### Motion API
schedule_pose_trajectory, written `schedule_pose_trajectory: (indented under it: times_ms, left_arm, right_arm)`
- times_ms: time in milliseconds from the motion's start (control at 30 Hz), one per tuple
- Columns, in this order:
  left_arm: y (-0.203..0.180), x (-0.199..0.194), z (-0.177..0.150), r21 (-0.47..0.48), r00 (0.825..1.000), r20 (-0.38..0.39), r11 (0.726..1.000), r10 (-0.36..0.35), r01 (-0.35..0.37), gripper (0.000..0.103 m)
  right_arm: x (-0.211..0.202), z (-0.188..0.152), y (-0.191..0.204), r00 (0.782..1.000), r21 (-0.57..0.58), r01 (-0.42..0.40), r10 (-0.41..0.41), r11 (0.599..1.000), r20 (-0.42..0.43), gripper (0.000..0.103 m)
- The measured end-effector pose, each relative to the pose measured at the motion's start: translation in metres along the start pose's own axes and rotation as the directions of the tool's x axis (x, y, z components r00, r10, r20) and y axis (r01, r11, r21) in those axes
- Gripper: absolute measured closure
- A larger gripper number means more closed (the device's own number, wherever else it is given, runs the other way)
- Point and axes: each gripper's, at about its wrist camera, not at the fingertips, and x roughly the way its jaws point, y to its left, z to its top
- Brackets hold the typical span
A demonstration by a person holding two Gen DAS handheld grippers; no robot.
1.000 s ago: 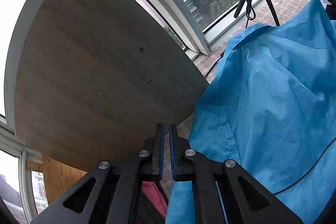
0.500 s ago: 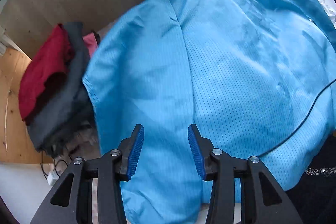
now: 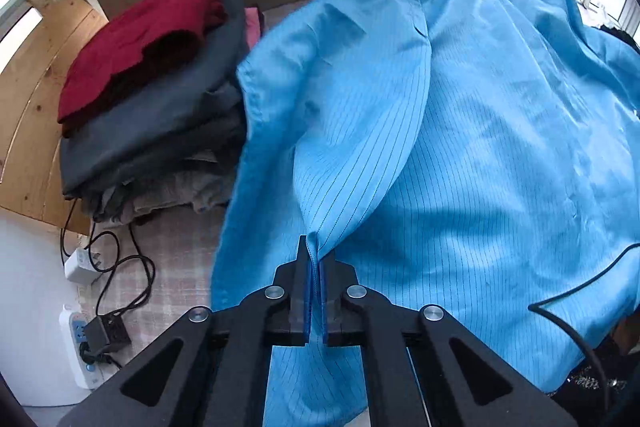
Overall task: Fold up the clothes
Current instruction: 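Lower the coat onto the rug with both grippers, spreading it flat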
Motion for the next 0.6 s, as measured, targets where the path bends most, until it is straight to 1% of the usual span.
schedule_pose_trajectory:
  times_ms: [67,133,167,200,233,267,300,333,367,433,500,533,567,600]
  left_arm:
    - [0.022,-0.033,0.022,-0.024,0.997,0.064,0.999,0.045,-0.044,0.101]
    - [0.047,-0.058,0.052,-0.037,0.987,0.116,0.994,0.111,-0.107,0.101]
    - [0.062,-0.064,0.069,-0.032,0.983,0.12,0.99,0.142,-0.139,0.097]
    - [0.079,-0.062,0.089,-0.038,0.978,0.115,0.985,0.174,-0.171,0.091]
    - [0.098,-0.055,0.106,-0.069,0.97,0.091,0.973,0.227,-0.222,0.085]
    - [0.118,-0.046,0.119,-0.109,0.956,0.056,0.953,0.288,-0.281,0.07]
    - [0.135,-0.036,0.127,-0.135,0.942,0.009,0.934,0.334,-0.33,0.062]
    - [0.149,-0.029,0.128,-0.151,0.935,-0.031,0.923,0.353,-0.353,0.062]
    - [0.155,-0.03,0.12,-0.16,0.936,-0.032,0.923,0.35,-0.35,0.062]
    - [0.159,-0.041,0.099,-0.169,0.943,0.006,0.93,0.332,-0.326,0.06]
    - [0.153,-0.048,0.064,-0.143,0.947,0.031,0.939,0.321,-0.314,0.047]
    - [0.151,-0.052,0.046,-0.125,0.948,0.032,0.942,0.317,-0.311,0.047]
    - [0.151,-0.054,0.03,-0.118,0.952,0.027,0.947,0.305,-0.3,0.046]
    - [0.153,-0.049,0.017,-0.135,0.964,0.006,0.956,0.265,-0.262,0.043]
  right_arm:
    - [0.001,-0.003,-0.005,1.0,0.01,0.001,-0.001,1.0,-0.004,0.05]
    - [0.002,-0.004,-0.009,1.0,0.031,-0.004,0.005,1.0,-0.004,0.05]
    - [0.002,-0.004,-0.01,1.0,0.04,-0.012,0.012,0.999,-0.003,0.05]
    - [0.003,-0.004,-0.011,1.0,0.05,-0.019,0.02,0.999,-0.003,0.05]
    - [0.005,-0.004,-0.011,1.0,0.054,-0.028,0.028,0.998,-0.004,0.05]
    - [0.007,-0.004,-0.009,0.999,0.052,-0.037,0.037,0.998,-0.01,0.05]
    - [0.009,-0.005,-0.006,0.999,0.047,-0.044,0.045,0.998,-0.017,0.05]
    - [0.01,-0.006,-0.003,0.998,0.04,-0.05,0.051,0.998,-0.027,0.05]
    - [0.012,-0.008,0.0,0.998,0.032,-0.058,0.059,0.998,-0.038,0.05]
    - [0.008,-0.016,0.005,0.995,0.01,-0.092,0.092,0.996,-0.047,0.05]
    - [0.004,-0.028,0.009,0.991,-0.017,-0.118,0.116,0.993,-0.06,0.05]
    - [0.003,-0.036,0.009,0.99,-0.026,-0.122,0.12,0.992,-0.072,0.05]
    - [0.002,-0.044,0.008,0.988,-0.031,-0.128,0.125,0.991,-0.086,0.05]
    - [0.003,-0.051,0.007,0.986,-0.027,-0.136,0.133,0.99,-0.099,0.049]
